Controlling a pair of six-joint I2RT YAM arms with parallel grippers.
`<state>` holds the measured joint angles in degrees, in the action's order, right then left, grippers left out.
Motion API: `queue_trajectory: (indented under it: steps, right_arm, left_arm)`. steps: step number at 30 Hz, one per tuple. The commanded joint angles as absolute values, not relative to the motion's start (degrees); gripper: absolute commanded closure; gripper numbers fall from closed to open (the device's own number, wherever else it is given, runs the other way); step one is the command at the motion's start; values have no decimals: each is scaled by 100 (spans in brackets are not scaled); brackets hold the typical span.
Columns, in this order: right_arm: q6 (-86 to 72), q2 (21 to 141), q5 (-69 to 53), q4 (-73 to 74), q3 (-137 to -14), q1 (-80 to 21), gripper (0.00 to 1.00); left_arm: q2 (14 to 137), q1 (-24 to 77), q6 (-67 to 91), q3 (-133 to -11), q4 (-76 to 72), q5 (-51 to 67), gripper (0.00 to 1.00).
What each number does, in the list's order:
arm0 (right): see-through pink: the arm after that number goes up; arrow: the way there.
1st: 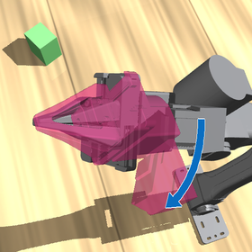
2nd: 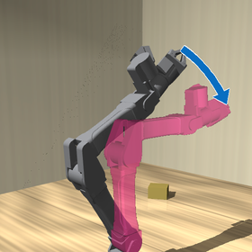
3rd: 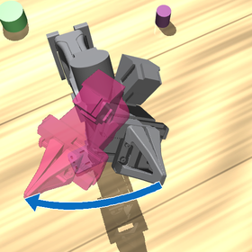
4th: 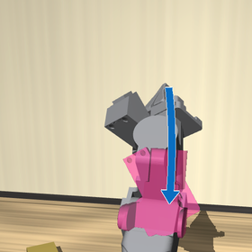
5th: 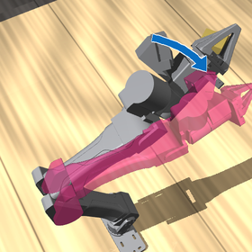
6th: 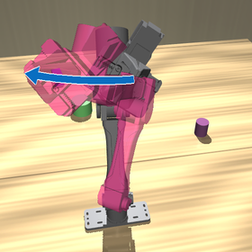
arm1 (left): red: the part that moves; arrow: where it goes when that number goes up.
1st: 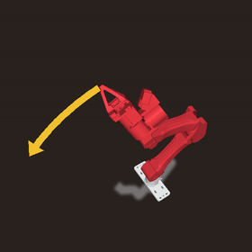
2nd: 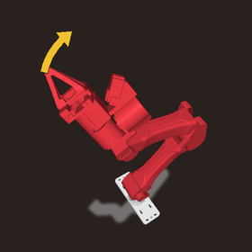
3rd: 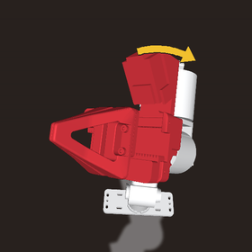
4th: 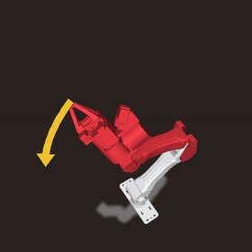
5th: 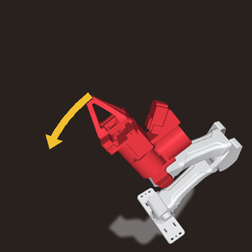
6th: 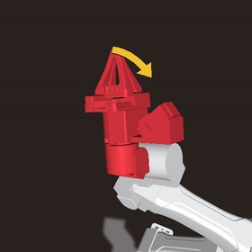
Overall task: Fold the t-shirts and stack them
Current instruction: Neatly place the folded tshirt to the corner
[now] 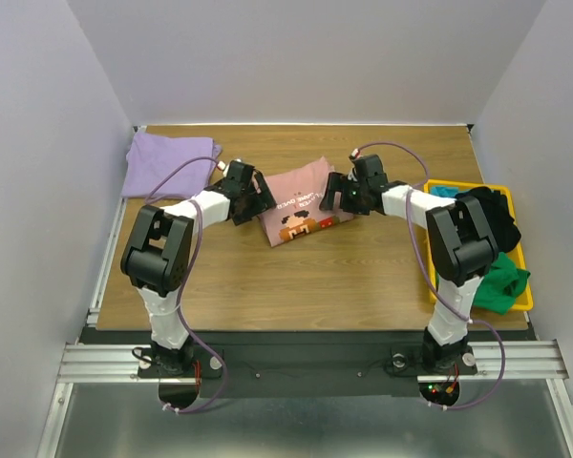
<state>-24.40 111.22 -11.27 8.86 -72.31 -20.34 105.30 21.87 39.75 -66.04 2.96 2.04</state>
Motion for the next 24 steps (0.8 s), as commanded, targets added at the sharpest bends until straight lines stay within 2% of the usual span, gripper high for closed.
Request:
queue_trajectory:
  steps: [1, 3, 6, 8, 9, 13, 16, 17, 18, 19, 24]
  right_arm:
    - [-2663, 10855, -1644, 739, -6628, -2276, 0]
    - [-2750, 10697, -1617, 695, -6348, -2442, 0]
    - [-2865, 10398, -1609, 642, -6065, -2584, 0]
    - [-2909, 10117, -1503, 606, -5819, -2610, 0]
    - [-2987, 9994, -1242, 606, -5749, -2602, 0]
    - [-3304, 9230, -250, 615, -5371, -2593, 0]
    - [-3550, 8483, 324, 641, -5019, -2593, 0]
    - [-3612, 8299, 447, 642, -4801, -2593, 0]
    - [-3725, 7914, 579, 659, -4703, -2601, 0]
    - [-3770, 7710, 902, 703, -4572, -2593, 0]
    - [-3762, 6060, 1738, 1036, -3816, -2584, 0]
  left_arm:
    - [10591, 2153, 3771, -6636, 158, 80, 11]
    - [10730, 2136, 3657, -6679, 167, -184, 19]
    - [10942, 2136, 3463, -6776, 115, 69, 25]
    - [11021, 2145, 3419, -6794, 105, 123, 35]
    - [11074, 2145, 3419, -6803, 158, 62, 40]
    - [11092, 2206, 3288, -6785, 176, 44, 47]
    - [11092, 2346, 3138, -6855, 176, -254, 61]
    - [11100, 2373, 3077, -6908, 184, -324, 68]
    - [11161, 2408, 2989, -6978, 272, -343, 97]
    - [11197, 2443, 2936, -7074, 351, -404, 100]
    - [11259, 2584, 2716, -7611, 931, -1308, 100]
